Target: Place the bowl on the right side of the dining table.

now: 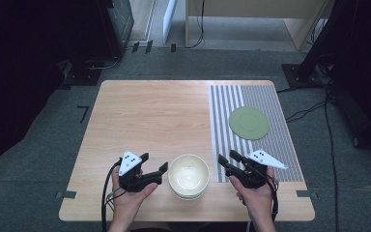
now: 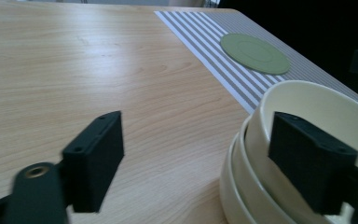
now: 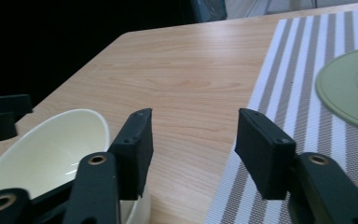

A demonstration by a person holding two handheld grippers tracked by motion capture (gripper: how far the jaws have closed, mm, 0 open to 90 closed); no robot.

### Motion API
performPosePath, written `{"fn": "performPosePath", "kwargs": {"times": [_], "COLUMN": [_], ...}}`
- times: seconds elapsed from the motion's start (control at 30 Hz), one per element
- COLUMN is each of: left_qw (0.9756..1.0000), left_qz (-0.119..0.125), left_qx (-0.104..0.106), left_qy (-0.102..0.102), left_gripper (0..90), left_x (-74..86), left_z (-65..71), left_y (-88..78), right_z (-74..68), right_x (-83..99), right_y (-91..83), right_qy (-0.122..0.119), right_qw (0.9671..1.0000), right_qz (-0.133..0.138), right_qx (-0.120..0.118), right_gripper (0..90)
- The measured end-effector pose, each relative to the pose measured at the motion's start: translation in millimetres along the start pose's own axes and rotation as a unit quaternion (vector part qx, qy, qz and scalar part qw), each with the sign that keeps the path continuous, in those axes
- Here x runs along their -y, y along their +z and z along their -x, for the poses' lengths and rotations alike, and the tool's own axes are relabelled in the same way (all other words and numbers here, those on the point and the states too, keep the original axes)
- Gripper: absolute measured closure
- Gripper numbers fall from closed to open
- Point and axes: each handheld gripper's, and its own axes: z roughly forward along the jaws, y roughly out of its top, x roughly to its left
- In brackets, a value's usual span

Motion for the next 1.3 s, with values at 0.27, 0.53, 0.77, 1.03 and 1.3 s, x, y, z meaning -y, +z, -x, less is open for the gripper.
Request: {"fn": "performPosePath", "kwargs": {"times": [0.27, 0.53, 0.77, 1.03, 1.3], "left_qw": [0.9995, 0.9977, 0.9961, 0.9955, 0.9938], "left_qz": [-0.012, -0.033, -0.048, -0.053, -0.031], "left_qx": [0.030, 0.053, 0.057, 0.041, -0.001], "left_qy": [0.005, 0.028, 0.045, 0.067, 0.106], "left_gripper": [34.3, 50.2, 55.5, 65.8, 76.6], "left_x": [3.5, 7.4, 8.1, 8.4, 7.9], "left_z": [9.2, 18.1, 25.1, 30.2, 40.1], "left_y": [5.6, 12.4, 17.2, 23.6, 26.2], "right_z": [-7.9, -17.4, -26.2, -33.8, -37.9], "right_x": [2.8, 6.6, 9.0, 4.3, 8.1], "right_y": [3.7, 8.7, 12.3, 23.6, 29.7], "right_qy": [-0.006, -0.004, -0.010, -0.025, -0.025], "right_qw": [0.9997, 0.9988, 0.9985, 0.9977, 0.9970], "right_qz": [-0.012, -0.028, -0.032, -0.049, -0.058], "right_qx": [-0.018, -0.040, -0.045, -0.039, -0.045], "right_gripper": [50.6, 55.5, 55.5, 54.6, 55.7]}}
